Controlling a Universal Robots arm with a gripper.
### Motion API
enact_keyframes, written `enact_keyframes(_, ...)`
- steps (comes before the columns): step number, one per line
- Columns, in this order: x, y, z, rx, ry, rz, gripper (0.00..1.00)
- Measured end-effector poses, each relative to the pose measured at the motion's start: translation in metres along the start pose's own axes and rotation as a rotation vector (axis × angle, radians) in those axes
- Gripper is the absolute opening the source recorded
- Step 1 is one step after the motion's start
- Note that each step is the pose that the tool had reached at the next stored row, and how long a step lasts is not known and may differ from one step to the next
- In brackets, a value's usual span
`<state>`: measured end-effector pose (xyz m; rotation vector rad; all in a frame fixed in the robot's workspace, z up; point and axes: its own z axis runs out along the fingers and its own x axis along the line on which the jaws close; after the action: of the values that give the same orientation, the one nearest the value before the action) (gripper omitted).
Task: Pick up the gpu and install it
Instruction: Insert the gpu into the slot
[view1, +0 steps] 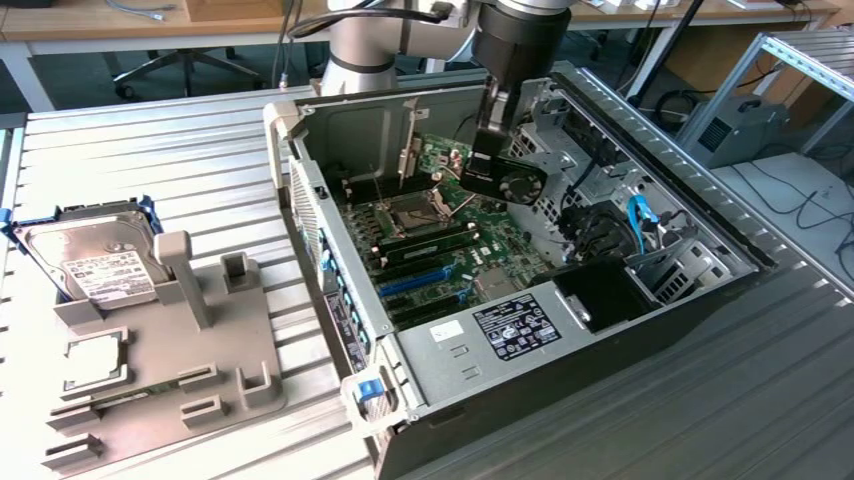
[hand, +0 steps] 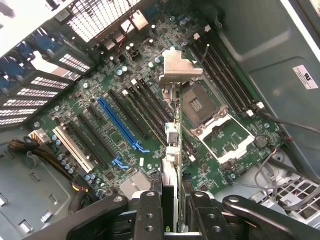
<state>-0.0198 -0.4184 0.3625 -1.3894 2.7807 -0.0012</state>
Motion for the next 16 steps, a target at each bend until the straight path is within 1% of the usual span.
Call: enact_keyframes(16,0.0000,0.0000,0.0000,-0.0023,-0.0012,-0.077,0.26)
